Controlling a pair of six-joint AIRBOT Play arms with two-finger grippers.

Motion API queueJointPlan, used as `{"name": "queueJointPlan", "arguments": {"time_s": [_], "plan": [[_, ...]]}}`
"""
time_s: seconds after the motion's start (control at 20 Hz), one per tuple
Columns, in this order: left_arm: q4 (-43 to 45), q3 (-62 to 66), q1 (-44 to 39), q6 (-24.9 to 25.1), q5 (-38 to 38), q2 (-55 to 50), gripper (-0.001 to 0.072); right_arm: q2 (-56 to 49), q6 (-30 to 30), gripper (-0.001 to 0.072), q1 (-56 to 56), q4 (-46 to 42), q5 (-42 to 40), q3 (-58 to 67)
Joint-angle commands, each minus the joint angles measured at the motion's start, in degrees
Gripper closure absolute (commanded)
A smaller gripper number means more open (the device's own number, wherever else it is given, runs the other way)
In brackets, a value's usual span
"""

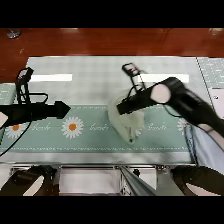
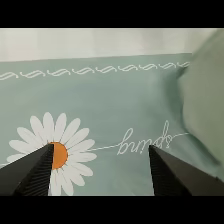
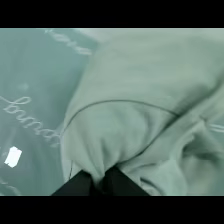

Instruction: Fold the shirts.

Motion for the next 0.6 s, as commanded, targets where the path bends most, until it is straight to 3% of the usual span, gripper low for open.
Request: {"name": "queueJointPlan", "arguments": {"time_s": [0.0,0.05,0.15,0.4,0.55], "plan": [[-0.9,0.0,0.0,0.1,0.2,-2.6,0.0004,-10.6,-0.8,0.0252,3.8,17.2,-6.9,1.0],[-1.5,0.0,0.0,0.1,0.2,-3.4,0.0004,-11.7,-5.5,0.0086,3.7,22.5,-5.6,2.9],[-1.7,0.0,0.0,0.1,0.2,-4.8,0.0004,-11.1,-8.2,0.0084,0.7,23.1,-0.4,8.7],[-3.4,0.2,3.2,0.3,-1.2,-5.4,0.0004,2.4,-5.4,0.0086,-24.8,5.7,15.1,17.9],[-19.9,-1.0,5.3,7.3,-1.2,-7.7,0.0004,12.0,-5.4,0.0096,-43.5,-4.5,20.2,10.2]]}}
